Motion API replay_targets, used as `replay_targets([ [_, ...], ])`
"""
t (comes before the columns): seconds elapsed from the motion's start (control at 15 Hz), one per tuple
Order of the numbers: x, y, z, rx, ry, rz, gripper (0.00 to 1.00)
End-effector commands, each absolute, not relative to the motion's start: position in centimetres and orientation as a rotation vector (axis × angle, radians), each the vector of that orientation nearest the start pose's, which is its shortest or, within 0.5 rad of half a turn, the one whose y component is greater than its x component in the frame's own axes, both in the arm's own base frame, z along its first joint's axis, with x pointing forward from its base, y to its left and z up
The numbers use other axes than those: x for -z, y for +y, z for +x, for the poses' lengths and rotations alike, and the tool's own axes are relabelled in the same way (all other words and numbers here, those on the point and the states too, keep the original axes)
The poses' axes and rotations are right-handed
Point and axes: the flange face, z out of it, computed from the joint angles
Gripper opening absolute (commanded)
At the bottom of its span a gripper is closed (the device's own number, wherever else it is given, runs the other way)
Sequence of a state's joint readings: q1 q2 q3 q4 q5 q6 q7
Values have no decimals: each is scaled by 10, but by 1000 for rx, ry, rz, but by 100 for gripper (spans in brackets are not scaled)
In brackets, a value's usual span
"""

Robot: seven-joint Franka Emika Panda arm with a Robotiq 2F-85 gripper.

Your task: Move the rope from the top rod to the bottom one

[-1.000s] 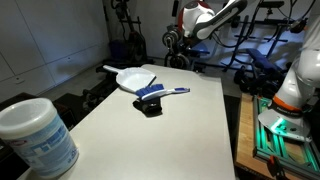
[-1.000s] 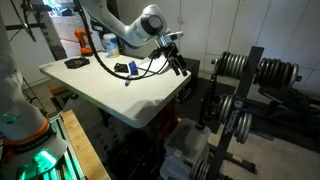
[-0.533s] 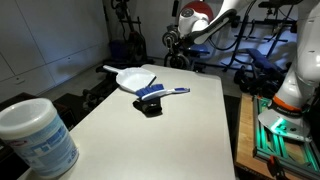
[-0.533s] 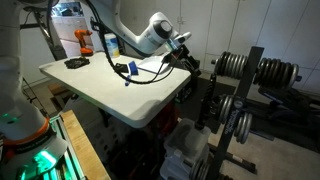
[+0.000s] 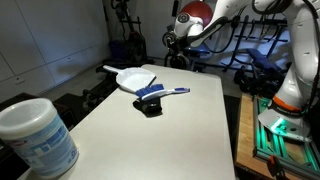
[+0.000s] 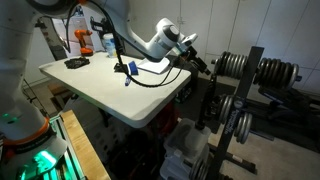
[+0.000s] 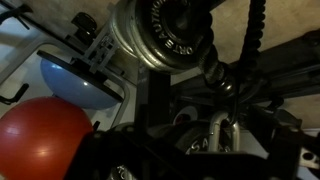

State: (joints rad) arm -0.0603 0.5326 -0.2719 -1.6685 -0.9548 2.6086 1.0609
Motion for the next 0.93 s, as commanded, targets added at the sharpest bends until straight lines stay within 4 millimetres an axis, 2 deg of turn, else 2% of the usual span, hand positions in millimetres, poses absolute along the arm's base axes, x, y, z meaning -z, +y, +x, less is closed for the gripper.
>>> replay_targets([
  [0.0,-330,-195,703,-853,-694,2299,100],
  [0.33,-325,-204,717,-915,-706,2268,99],
  [0.6,-321,-204,724,-967,-683,2251,91],
  [0.67,-319,-204,726,-976,-681,2250,85],
  [0.8,-315,-206,727,-978,-696,2249,66],
  [0.87,-313,-206,726,-976,-706,2249,61],
])
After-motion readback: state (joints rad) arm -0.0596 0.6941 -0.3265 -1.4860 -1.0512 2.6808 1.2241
